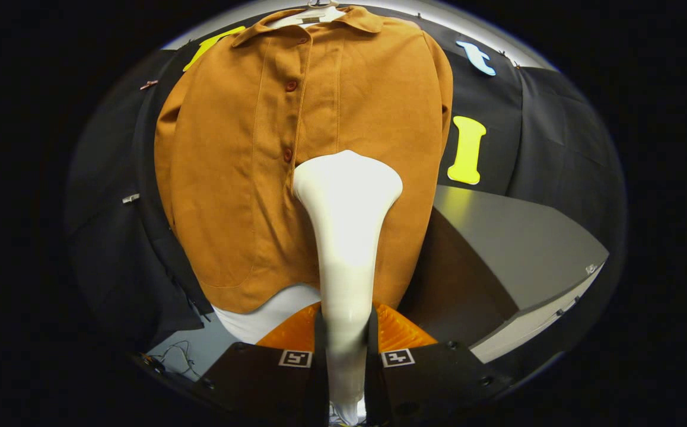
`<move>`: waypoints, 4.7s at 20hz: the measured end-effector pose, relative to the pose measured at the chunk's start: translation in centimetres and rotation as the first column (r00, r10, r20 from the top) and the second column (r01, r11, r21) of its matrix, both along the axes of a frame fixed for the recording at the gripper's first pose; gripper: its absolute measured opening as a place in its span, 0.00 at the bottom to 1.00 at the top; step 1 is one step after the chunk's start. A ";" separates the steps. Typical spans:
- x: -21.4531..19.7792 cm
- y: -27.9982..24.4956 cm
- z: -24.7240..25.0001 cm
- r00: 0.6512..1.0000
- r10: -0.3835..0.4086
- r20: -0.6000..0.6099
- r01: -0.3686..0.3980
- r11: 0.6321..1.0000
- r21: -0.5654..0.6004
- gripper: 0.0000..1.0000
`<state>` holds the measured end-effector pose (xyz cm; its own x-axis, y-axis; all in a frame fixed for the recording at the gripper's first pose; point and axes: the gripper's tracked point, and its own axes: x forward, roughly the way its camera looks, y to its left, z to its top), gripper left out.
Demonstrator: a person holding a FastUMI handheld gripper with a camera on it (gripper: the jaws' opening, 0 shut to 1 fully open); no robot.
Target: Iron the clothes twice with a garment steamer, once on the left side and once on the right side.
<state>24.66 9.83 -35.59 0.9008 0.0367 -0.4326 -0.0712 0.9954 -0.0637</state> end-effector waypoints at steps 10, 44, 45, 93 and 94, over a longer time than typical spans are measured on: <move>-3.0 -2.1 7.3 0.983 -0.025 0.180 0.019 0.999 0.032 0.27; 4.2 14.1 9.3 0.967 0.092 0.236 -0.094 0.996 -0.003 0.27; 4.1 14.1 8.6 0.969 0.094 0.227 -0.096 0.995 -0.004 0.27; -6.6 7.7 13.0 0.959 0.120 0.257 -0.144 0.987 0.078 0.27; -6.8 7.6 14.2 0.955 0.122 0.270 -0.149 0.985 0.082 0.27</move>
